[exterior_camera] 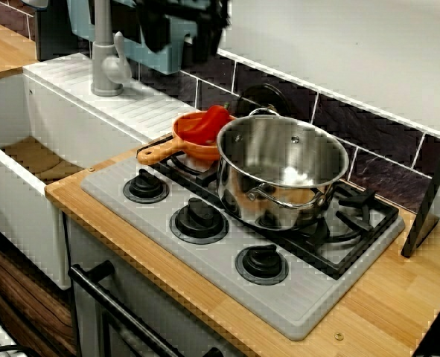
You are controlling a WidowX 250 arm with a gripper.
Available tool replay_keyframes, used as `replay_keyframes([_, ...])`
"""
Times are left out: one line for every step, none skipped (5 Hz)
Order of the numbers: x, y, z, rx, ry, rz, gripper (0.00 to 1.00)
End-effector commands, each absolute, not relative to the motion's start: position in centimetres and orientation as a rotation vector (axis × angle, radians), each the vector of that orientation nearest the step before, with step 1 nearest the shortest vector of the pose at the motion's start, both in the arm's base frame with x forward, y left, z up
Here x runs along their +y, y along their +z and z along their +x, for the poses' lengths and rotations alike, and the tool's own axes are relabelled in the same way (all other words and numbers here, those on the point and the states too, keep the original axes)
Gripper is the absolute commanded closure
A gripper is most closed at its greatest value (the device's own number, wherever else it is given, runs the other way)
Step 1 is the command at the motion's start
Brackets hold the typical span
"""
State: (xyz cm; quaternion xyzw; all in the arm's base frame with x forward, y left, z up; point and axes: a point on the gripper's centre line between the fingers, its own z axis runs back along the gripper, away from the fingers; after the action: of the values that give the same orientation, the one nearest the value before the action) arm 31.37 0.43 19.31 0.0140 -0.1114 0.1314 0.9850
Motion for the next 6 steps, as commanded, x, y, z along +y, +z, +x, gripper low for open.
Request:
replay_keyframes([1.0,21.8,28.0,-0.298,0.248,0.017,0.00])
replay_keyframes([1.1,21.4,27.4,-0.294,0.242,0.028,0.00])
replay_keyframes([0.2,21.1,26.8,-0.290,0.210,0.028,0.00])
replay_keyframes([-1.0,20.6,26.1,-0.274,0.169,0.025,0.00])
replay_keyframes([-1.9,20.0,25.6,-0.250,0.110,0.019,0.00])
replay_keyframes([-2.6,18.6,25.0,-0.214,-0.027,-0.004,0.00])
